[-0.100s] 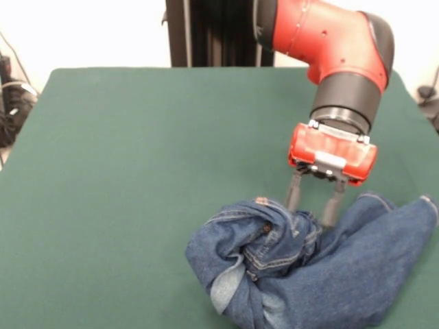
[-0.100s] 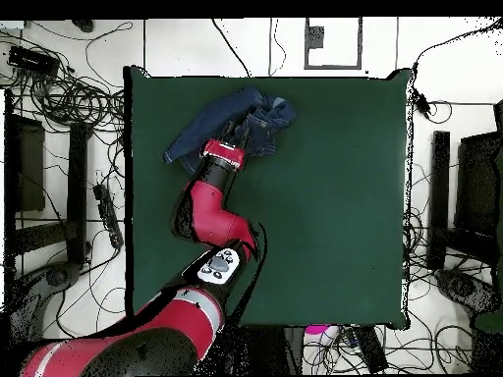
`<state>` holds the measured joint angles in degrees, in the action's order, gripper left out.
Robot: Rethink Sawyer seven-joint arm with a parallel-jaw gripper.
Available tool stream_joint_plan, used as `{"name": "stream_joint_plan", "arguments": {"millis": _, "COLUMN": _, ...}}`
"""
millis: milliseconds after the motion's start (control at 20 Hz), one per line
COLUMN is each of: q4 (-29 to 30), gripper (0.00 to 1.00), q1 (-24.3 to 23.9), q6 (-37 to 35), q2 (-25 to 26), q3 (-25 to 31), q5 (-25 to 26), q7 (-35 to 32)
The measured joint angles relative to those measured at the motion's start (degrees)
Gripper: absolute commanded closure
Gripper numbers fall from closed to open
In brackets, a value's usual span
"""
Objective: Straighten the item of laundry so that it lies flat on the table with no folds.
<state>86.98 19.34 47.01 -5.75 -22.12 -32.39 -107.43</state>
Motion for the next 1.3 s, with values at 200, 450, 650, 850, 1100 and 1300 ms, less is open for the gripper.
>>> {"name": "stream_joint_plan", "arguments": {"millis": 200, "q4": 0.37, "gripper": 1.00, "q1": 0.50, "q6": -0.92, "q2": 0.01, "q3": 0.00, "q5": -5.71, "q7": 0.00}}
{"name": "stream_joint_plan", "arguments": {"millis": 450, "q4": 0.45, "gripper": 1.00, "q1": 2.72, "q6": -2.67, "q2": 0.19, "q3": 0.02, "q5": -14.88, "q7": 0.00}}
{"name": "stream_joint_plan", "arguments": {"millis": 650, "q4": 0.45, "gripper": 1.00, "q1": 4.32, "q6": -3.39, "q2": 0.51, "q3": 0.02, "q5": -18.96, "q7": 0.00}}
{"name": "stream_joint_plan", "arguments": {"millis": 850, "q4": 0.46, "gripper": 1.00, "q1": 4.76, "q6": -4.16, "q2": 0.53, "q3": 0.02, "q5": -19.27, "q7": 0.00}}
{"name": "stream_joint_plan", "arguments": {"millis": 1100, "q4": 0.46, "gripper": 0.00, "q1": 4.70, "q6": -5.79, "q2": 0.26, "q3": 0.02, "q5": -19.08, "q7": 0.00}}
{"name": "stream_joint_plan", "arguments": {"millis": 1300, "q4": 0.50, "gripper": 0.00, "q1": 4.56, "q6": -7.35, "q2": -0.28, "q3": 0.02, "q5": -17.60, "q7": 0.00}}
